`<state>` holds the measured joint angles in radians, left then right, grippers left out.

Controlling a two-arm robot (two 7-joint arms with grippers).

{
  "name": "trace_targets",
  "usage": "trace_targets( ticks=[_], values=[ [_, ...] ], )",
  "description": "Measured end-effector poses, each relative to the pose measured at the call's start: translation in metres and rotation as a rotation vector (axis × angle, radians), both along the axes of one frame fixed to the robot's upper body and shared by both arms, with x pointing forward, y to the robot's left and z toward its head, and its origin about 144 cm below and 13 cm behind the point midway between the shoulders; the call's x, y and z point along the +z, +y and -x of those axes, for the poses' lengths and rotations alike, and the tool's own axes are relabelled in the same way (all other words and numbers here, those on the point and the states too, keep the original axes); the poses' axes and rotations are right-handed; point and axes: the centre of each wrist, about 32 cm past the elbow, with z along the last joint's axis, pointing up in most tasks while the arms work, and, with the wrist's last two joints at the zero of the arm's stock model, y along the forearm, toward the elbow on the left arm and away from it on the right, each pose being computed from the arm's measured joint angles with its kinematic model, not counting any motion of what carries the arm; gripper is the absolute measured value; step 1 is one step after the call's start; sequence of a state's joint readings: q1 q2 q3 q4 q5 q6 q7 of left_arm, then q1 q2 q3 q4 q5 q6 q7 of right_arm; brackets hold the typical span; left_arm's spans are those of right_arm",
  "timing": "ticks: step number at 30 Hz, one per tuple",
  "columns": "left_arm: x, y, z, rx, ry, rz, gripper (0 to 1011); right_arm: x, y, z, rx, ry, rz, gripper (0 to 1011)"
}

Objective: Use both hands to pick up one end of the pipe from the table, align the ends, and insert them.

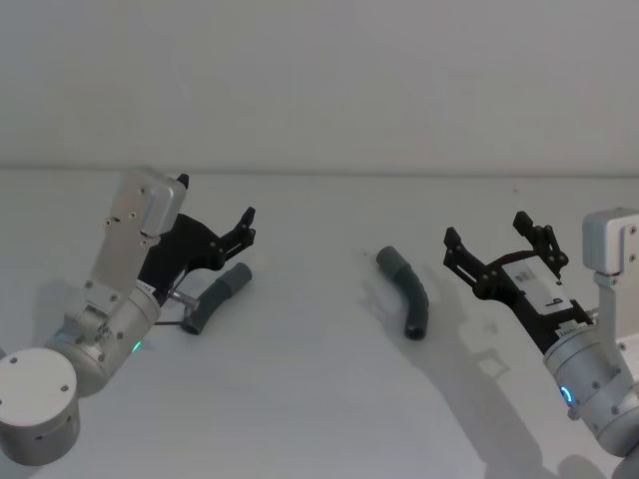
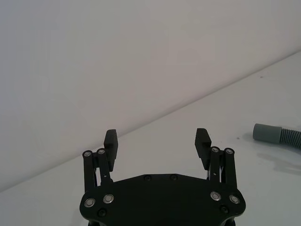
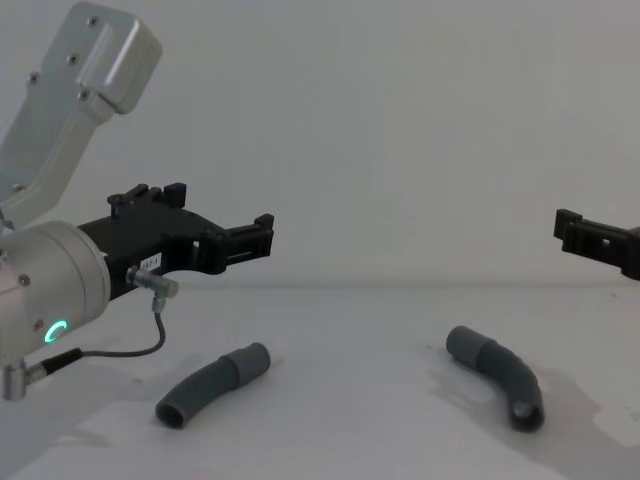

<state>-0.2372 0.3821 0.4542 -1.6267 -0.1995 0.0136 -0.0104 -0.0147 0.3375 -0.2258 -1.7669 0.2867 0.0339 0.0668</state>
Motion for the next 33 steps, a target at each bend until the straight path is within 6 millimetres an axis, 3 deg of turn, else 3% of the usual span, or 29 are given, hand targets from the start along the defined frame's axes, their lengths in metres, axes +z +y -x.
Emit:
trace_targets(
  ticks=[33],
  values=[
    [0.0007,0.0006,-0.0006,-0.008,0.006,0.002,1000,0.0,0.0,0.0,0.0,0.0,-0.001,1001]
  ],
)
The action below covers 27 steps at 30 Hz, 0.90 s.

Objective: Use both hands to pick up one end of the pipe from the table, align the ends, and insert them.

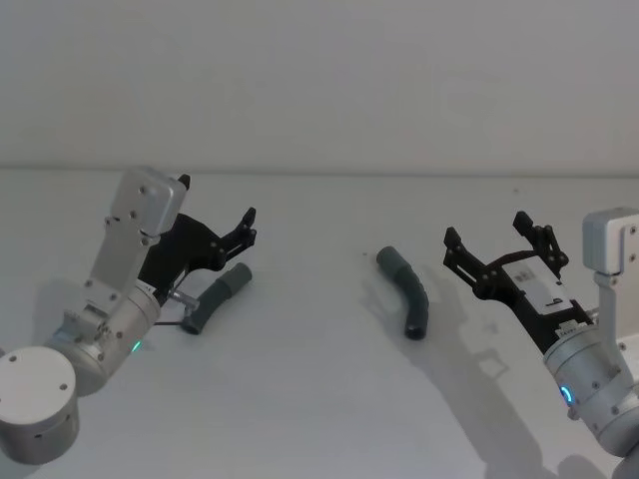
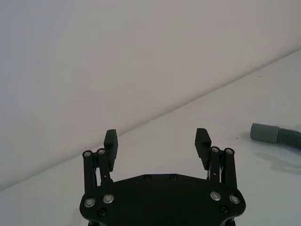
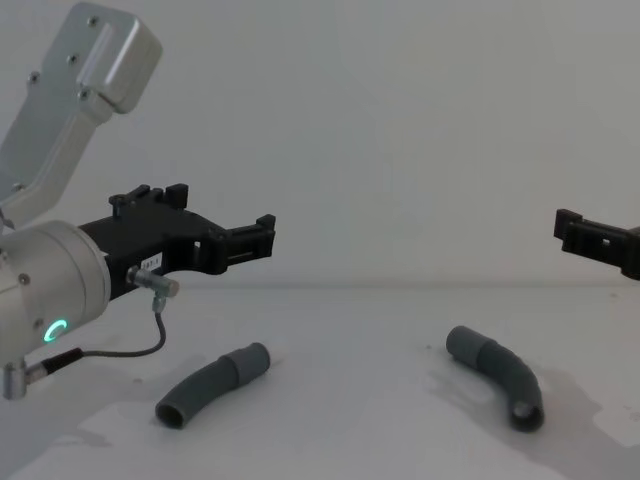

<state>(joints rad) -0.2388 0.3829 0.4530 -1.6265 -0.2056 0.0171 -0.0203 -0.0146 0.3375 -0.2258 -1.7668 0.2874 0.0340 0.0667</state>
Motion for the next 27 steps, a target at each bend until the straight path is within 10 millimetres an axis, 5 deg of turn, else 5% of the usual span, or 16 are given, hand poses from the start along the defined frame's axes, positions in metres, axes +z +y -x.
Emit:
trace_targets(
  ticks=[27],
  values=[
    [0.036,0.04,-0.017,-0.149,0.228,-0.167,1000,0.0,0.0,0.0,0.0,0.0,0.0,1001]
  ],
)
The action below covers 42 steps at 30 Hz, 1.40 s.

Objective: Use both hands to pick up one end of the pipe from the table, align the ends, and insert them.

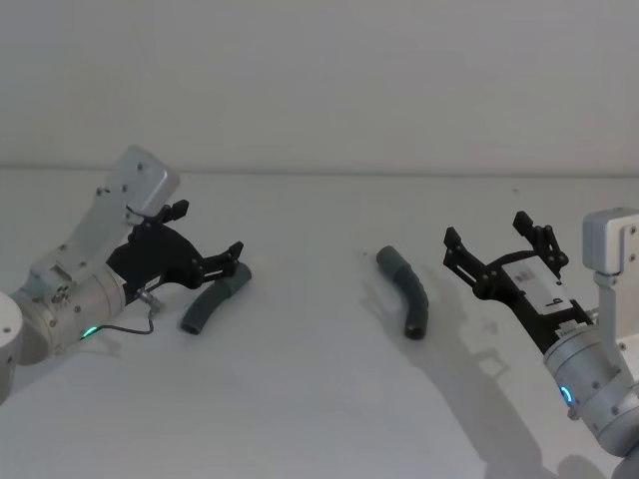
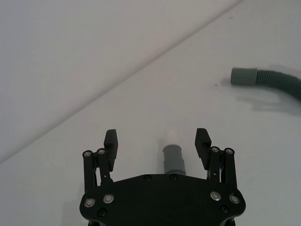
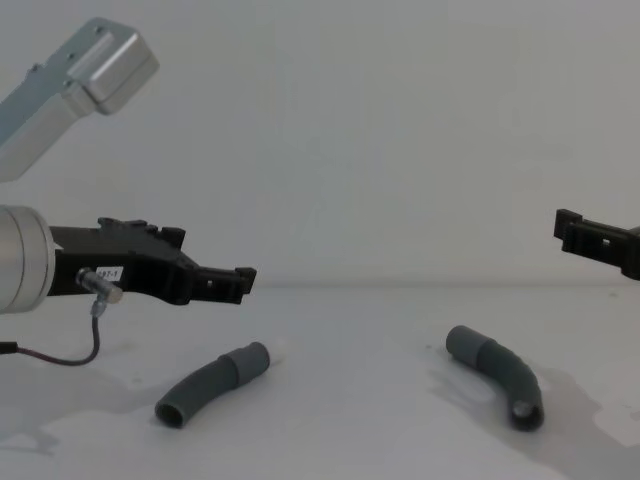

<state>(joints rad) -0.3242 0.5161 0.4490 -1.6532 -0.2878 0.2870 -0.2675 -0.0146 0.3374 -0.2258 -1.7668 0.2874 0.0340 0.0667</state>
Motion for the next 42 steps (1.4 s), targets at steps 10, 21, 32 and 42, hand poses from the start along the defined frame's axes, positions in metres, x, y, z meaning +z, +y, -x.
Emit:
trace_targets(
  ticks=[10,21,32,42],
  values=[
    [0.004,0.001,-0.008,-0.03,0.054,-0.052,1000,0.0,0.0,0.0,0.0,0.0,0.0,1001],
    [0.003,-0.002,-0.013,-0.019,0.116,-0.097,1000,0.0,0.0,0.0,0.0,0.0,0.0,1001],
    [-0.002,-0.005,-0.019,0.001,0.156,-0.124,1000,0.0,0.0,0.0,0.0,0.0,0.0,1001],
    [-0.004,-0.009,-0.027,0.006,0.181,-0.137,1000,0.0,0.0,0.0,0.0,0.0,0.0,1001]
  ],
)
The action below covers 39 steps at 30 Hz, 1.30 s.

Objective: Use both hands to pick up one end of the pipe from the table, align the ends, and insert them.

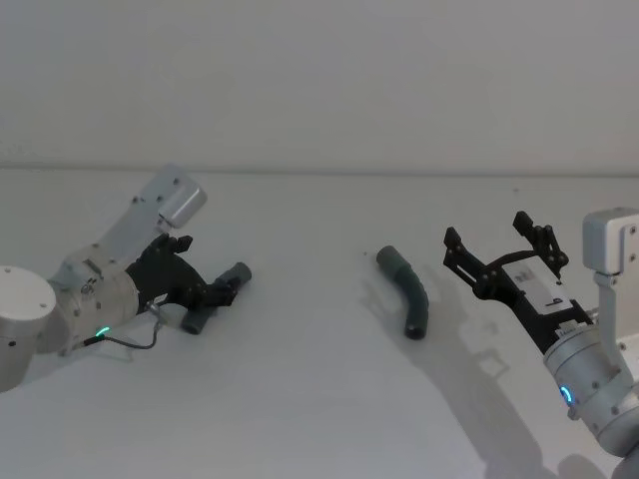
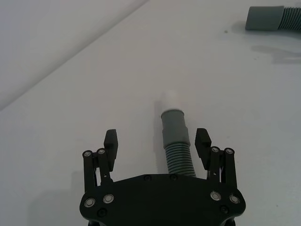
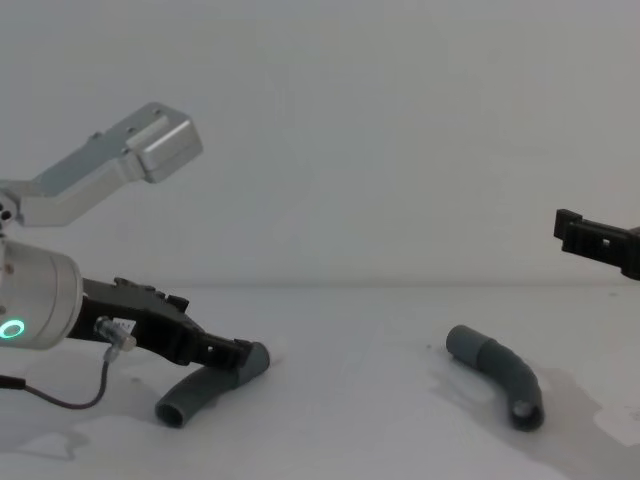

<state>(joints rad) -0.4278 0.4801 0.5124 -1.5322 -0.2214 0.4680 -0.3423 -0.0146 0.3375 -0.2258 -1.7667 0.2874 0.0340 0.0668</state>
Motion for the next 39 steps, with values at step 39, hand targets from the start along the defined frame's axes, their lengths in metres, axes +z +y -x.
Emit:
trace_targets(
  ticks=[39],
  values=[
    [-0.007,-0.012,-0.015,0.032,0.087,-0.001,1000,0.0,0.0,0.0,0.0,0.0,0.0,1001]
  ],
)
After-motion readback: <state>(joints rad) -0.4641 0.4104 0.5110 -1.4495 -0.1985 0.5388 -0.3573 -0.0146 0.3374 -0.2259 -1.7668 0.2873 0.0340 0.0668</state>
